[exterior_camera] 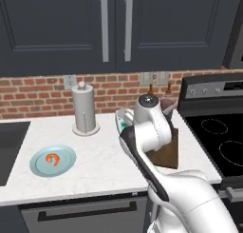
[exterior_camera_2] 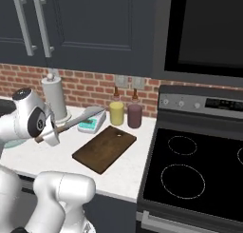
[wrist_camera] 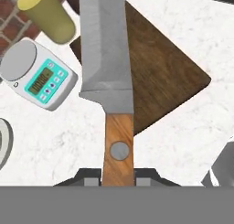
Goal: Pick up the knife from the drawer and place it on the cutting board. Then place the meat from the plate to the cutting board.
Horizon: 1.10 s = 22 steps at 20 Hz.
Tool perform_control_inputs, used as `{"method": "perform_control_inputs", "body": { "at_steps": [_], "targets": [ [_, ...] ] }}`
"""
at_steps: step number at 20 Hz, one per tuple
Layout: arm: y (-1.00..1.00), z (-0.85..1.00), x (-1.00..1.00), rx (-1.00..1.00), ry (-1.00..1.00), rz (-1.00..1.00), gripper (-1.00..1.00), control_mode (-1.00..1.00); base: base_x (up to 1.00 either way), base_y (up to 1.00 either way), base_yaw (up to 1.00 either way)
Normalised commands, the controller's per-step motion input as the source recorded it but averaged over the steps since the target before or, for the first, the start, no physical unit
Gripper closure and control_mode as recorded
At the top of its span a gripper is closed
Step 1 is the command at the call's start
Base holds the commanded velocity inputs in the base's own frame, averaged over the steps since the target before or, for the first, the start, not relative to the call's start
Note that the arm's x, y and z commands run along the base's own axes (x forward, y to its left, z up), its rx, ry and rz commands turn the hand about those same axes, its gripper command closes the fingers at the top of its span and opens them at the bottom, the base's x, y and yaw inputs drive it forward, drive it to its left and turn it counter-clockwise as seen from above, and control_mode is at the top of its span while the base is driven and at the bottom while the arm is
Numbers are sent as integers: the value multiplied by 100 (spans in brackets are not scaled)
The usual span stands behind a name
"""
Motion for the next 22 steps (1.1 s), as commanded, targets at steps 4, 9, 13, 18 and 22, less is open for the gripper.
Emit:
{"method": "perform_control_inputs", "body": {
  "at_steps": [4, 9, 13, 18, 22],
  "targets": [
    [-91, 0, 53, 0, 11, 16, 100, -100, 0, 0, 0],
    [-87, -3, 65, 0, 27, 22, 100, -100, 0, 0, 0],
    [-98, -37, 18, 0, 17, 39, 100, -100, 0, 0, 0],
    [-41, -41, -8, 0, 1, 34, 100, -100, 0, 0, 0],
    [14, -36, -3, -7, 1, 6, 100, -100, 0, 0, 0]
  ]
}}
